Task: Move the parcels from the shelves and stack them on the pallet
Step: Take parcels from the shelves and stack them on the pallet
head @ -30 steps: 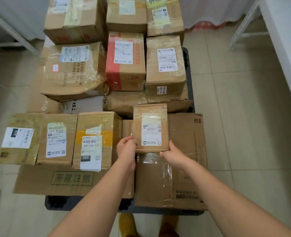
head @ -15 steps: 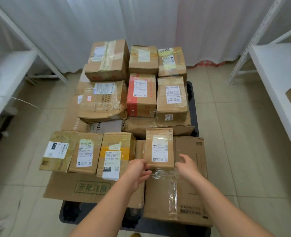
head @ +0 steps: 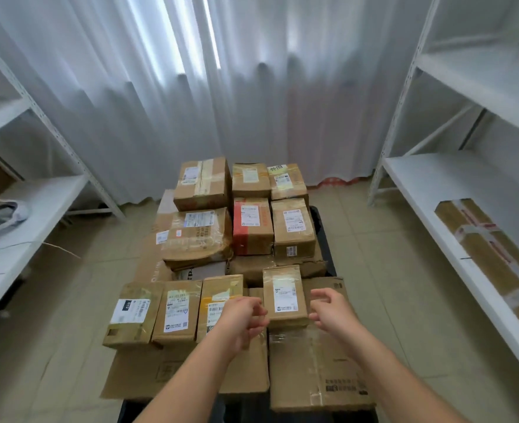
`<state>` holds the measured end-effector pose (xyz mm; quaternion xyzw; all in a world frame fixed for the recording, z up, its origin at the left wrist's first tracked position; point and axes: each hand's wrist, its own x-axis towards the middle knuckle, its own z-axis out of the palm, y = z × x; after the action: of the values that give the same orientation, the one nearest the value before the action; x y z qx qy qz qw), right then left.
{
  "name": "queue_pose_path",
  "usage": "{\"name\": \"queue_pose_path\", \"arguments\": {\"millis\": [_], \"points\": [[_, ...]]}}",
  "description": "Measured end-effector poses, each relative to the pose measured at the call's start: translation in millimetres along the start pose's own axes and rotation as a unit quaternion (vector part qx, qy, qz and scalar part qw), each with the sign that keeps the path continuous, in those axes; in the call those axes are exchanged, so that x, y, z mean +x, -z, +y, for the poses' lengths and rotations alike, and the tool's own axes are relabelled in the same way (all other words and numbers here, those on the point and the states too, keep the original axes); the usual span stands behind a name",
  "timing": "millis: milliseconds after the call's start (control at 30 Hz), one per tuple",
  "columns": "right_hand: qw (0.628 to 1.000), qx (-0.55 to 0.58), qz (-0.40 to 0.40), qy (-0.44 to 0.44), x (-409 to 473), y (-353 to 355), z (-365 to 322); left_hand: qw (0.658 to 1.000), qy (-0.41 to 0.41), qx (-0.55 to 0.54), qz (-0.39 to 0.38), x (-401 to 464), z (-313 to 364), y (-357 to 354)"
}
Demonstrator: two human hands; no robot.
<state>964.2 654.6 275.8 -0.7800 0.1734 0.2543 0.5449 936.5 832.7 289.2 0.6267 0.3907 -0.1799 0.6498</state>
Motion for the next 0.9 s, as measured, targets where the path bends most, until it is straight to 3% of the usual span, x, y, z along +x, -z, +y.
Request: {"name": "queue_pose_path", "arguments": {"millis": [267, 467, 700, 900], "points": [[0.995, 0.054, 0.084, 0.025, -137, 9, 22, 0.994, -0.054, 0.056, -0.070, -95, -8, 11], [0.979, 0.109, 0.173, 0.006, -225, 71, 66, 0.983, -0.064, 0.092, -0.146, -164, -16, -56], [0.937, 0.161, 0.309, -0.038, -330, 154, 142, 0.930, -0.058, 0.198, -0.305, -266, -59, -163], [0.892, 0.229, 0.386, -0.046, -411, 207, 207, 0.884, -0.089, 0.258, -0.379, -335, -99, -244]]}}
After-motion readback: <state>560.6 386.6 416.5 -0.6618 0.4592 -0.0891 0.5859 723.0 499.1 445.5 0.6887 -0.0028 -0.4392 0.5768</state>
